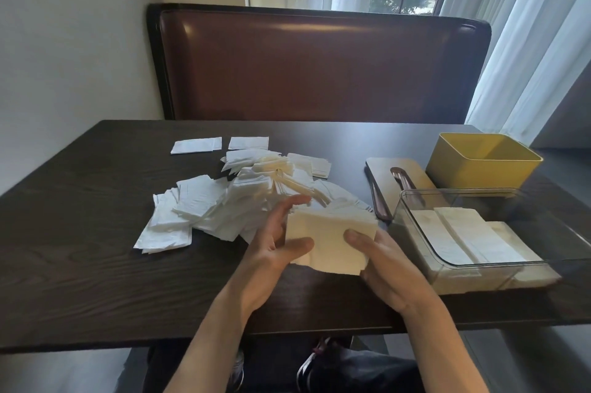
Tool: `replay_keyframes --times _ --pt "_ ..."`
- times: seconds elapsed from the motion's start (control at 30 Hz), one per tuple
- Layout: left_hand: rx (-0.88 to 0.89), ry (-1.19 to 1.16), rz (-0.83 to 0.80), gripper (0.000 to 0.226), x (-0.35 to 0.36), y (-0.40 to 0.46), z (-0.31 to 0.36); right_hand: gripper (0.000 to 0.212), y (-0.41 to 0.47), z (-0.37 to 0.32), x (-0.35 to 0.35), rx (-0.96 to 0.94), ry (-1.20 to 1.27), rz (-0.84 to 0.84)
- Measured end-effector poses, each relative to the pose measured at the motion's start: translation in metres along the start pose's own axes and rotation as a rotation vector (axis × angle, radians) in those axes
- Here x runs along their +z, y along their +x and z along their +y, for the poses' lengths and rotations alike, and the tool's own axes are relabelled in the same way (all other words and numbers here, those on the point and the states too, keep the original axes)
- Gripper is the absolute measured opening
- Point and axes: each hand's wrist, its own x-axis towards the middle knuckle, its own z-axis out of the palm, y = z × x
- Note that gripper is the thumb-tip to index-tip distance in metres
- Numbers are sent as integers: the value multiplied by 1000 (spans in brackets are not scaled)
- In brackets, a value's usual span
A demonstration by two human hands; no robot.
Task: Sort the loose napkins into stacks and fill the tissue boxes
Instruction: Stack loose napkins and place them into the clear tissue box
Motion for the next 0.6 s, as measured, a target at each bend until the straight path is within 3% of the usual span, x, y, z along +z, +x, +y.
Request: replay_keyframes --times 0.1,0.3,0.6 --pt "12 -5 -50 59 -2 0 2 93 -1 -3 -2 32 12 -63" --pt "66 62 -42 62 -4 -1 4 78 -4 -5 -5 -61 -186 -80" --pt "138 236 101 62 -2 5 -3 39 -5 -6 -4 -214 -471 163"
